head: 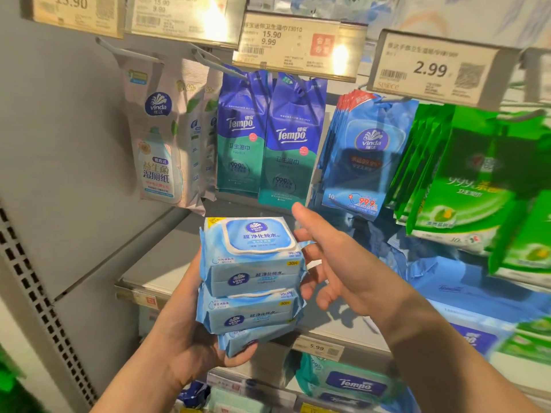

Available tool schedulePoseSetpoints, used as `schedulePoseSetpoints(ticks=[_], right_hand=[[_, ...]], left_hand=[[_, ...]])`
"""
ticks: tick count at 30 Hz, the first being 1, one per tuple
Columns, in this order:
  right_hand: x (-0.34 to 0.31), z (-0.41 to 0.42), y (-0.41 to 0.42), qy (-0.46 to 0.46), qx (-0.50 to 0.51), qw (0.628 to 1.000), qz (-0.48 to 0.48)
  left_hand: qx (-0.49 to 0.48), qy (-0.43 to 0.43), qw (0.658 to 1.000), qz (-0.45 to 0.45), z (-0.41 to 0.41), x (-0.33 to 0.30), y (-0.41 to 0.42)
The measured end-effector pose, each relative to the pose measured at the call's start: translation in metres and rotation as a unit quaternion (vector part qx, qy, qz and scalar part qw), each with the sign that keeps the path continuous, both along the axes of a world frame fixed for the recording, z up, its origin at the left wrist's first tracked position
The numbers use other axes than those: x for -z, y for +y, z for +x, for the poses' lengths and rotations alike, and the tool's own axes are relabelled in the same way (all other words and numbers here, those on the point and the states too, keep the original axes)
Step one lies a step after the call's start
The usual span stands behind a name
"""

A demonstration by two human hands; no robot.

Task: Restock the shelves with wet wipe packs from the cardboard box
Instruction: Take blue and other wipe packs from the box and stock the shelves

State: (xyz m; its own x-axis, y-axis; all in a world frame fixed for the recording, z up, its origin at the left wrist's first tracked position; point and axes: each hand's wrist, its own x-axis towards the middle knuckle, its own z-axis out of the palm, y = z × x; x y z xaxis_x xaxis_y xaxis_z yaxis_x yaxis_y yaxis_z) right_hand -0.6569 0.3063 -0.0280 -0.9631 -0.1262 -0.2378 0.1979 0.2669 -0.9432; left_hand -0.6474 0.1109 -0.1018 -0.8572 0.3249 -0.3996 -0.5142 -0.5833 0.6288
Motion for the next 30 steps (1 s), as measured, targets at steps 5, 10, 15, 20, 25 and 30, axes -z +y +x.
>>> schedulePoseSetpoints(ticks=[5, 10, 15, 20, 25, 30], right_hand=[[-0.004, 0.001, -0.006, -0.016, -0.037, 0.999, 0.015], [0.005, -0.002, -0.001, -0.051, -0.013, 0.997, -0.05], [0.012, -0.005, 0.014, -0.062, 0.037, 0.979, -0.188], [0.03, -0.006, 0.039, -0.038, 0.136, 0.965, -0.22], [0.063, -0.008, 0.058, -0.024, 0.265, 0.949, -0.169], [0.081, -0.021, 0.059, 0.108, 0.327, 0.936, -0.065]], left_hand=[[0.025, 0.019, 0.999, -0.015, 0.0, 0.0, 0.0], [0.012, 0.049, 0.997, -0.051, -0.008, 0.002, 0.002], [0.007, -0.006, 0.999, -0.034, -0.003, 0.007, -0.004], [-0.023, -0.004, 0.999, -0.028, -0.002, 0.007, -0.009], [-0.038, -0.002, 0.999, -0.014, -0.002, 0.008, -0.016], [-0.046, 0.001, 0.999, -0.014, -0.003, 0.008, -0.015]])
